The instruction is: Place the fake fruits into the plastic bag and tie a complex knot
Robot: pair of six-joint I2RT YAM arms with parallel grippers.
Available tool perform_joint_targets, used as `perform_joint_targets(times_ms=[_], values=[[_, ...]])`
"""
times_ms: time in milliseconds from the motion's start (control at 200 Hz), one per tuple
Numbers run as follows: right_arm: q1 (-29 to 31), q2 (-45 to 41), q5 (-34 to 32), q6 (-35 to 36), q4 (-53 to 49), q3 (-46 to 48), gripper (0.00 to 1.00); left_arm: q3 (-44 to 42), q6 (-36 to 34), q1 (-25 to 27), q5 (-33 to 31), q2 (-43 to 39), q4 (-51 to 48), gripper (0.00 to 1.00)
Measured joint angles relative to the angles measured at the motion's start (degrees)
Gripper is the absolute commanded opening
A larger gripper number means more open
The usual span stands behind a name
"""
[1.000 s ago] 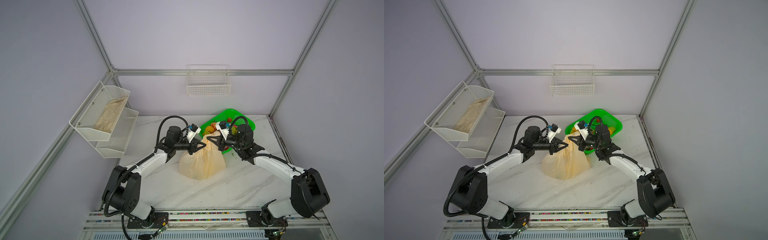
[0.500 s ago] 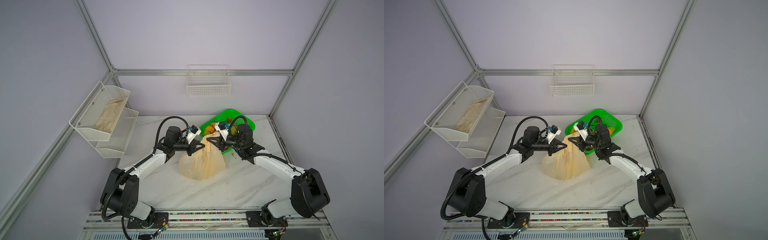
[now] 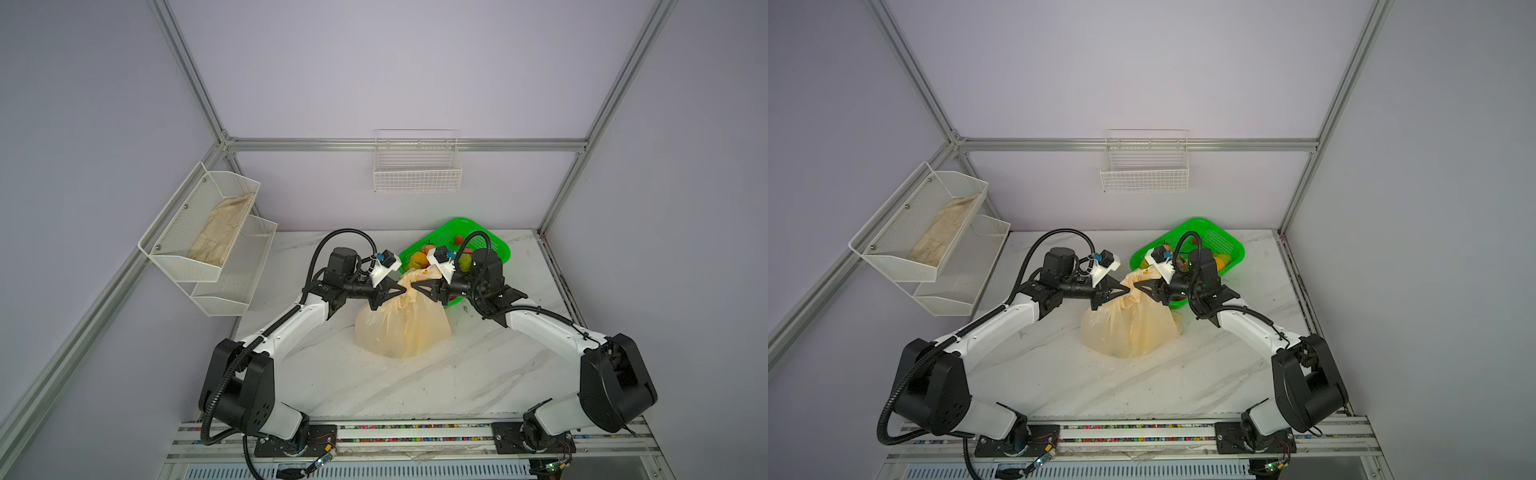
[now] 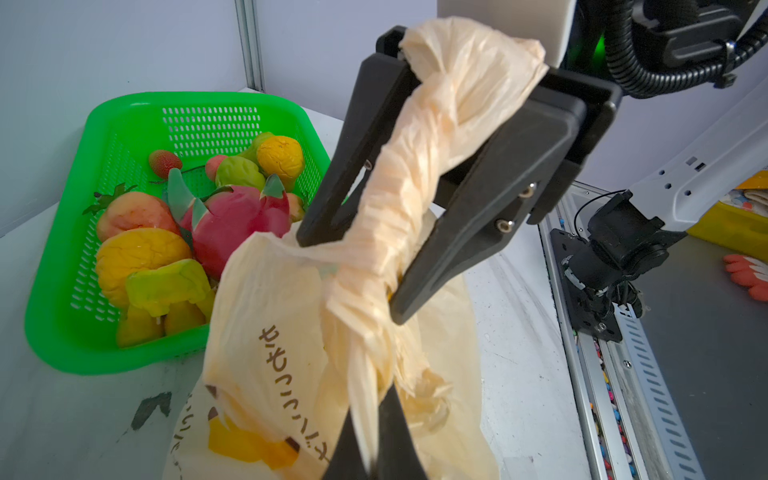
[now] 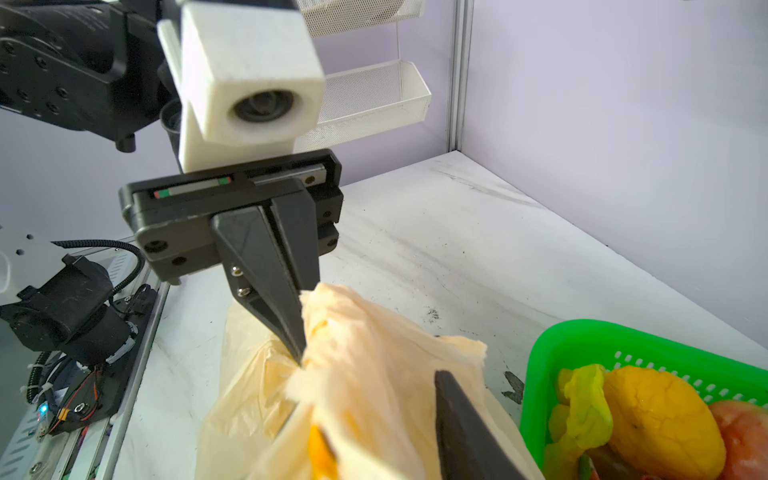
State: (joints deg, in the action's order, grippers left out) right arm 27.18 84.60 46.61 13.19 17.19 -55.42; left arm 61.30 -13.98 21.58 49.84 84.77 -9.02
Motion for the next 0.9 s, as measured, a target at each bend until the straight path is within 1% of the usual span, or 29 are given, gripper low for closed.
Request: perform_joint_targets(times_ms=[355,515,575,670,770,810,900], values=[[0.0,1.73,1.03,1.55,-0.2,-0.02,0.5,0.02,-1.92,-0.96,1.81,-0.07,-1.6,0.0],[0.02,3.15,1.51,0.96,0.63,-0.02,0.5,0.0,-1.88,-0.96,2.4,-0.07,-1.77,0.0],[0.26,3.65,1.99,0.33,1.77,-0.02,0.49,0.0,-1.84,-0.96,2.56,-0.07,-1.77,0.0],[0.7,4.74,2.36,-0.59,3.39,-0.09,0.45,0.02,-1.66,-0.96,2.84,-0.04,-1.75,0.01],[1.64,6.21,2.36,-1.14,4.26,-0.39,0.37,0.04,-1.6,-0.96,3.08,-0.02,-1.75,0.01],[2.05,6.71,2.38,-1.16,4.48,-0.5,0.32,0.17,-1.55,-0.96,3.13,-0.02,-1.77,0.01],[2.58,7.37,2.25,-2.23,5.03,-0.74,0.17,0.55,-1.49,-0.96,3.17,0.0,-1.73,0.03]])
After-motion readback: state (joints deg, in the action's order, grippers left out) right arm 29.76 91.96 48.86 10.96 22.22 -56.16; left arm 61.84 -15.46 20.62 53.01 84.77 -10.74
